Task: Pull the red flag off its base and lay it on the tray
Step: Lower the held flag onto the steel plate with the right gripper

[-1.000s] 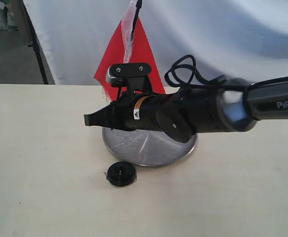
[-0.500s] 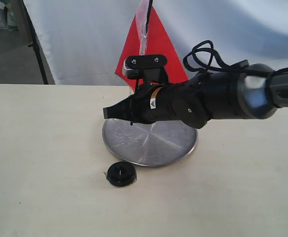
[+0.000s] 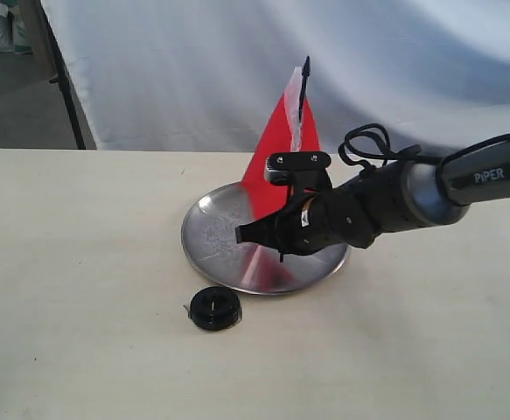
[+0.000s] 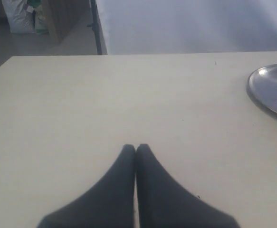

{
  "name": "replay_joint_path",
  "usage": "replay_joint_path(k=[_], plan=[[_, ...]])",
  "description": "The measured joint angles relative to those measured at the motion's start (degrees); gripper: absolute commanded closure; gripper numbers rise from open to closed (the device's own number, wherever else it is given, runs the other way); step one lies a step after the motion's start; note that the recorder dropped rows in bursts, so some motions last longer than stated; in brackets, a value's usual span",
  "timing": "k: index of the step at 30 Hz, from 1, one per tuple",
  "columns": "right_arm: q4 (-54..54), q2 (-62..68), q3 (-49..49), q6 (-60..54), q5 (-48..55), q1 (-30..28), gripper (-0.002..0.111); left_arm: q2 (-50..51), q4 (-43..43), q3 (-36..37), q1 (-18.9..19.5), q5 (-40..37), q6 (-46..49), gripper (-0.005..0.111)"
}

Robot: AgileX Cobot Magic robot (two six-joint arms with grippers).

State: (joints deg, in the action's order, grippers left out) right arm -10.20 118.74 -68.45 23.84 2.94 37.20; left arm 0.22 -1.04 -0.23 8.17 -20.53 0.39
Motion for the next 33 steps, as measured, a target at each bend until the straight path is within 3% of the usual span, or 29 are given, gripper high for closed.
replay_joint_path(k=[12, 14, 17, 20, 22, 30, 33], plan=[[0.2, 3.84, -0.13, 1.65, -4.69, -0.74, 0.108, 0.0, 0.0, 0.0, 0.0, 0.0, 0.0, 0.107], [0.2, 4.28, -0.25, 1.65, -5.48, -0.74, 0.103, 0.0, 0.0, 0.0, 0.0, 0.0, 0.0, 0.107], [0.2, 5.18, -0.35, 1.65, -6.01, -0.74, 0.081, 0.0, 0.0, 0.0, 0.0, 0.0, 0.0, 0.107], [0.06, 5.78, -0.39, 1.46, -6.53, -0.74, 0.043, 0.0, 0.0, 0.0, 0.0, 0.0, 0.0, 0.107], [0.06, 5.88, -0.39, 1.04, -7.32, -0.74, 0.031, 0.0, 0.0, 0.0, 0.0, 0.0, 0.0, 0.107], [-0.19, 5.88, -0.49, 0.25, -7.86, -0.74, 0.047, 0.0, 0.0, 0.0, 0.0, 0.0, 0.0, 0.107], [-0.19, 5.88, -0.49, 0.4, -8.01, -0.74, 0.035, 0.0, 0.0, 0.0, 0.0, 0.0, 0.0, 0.107]])
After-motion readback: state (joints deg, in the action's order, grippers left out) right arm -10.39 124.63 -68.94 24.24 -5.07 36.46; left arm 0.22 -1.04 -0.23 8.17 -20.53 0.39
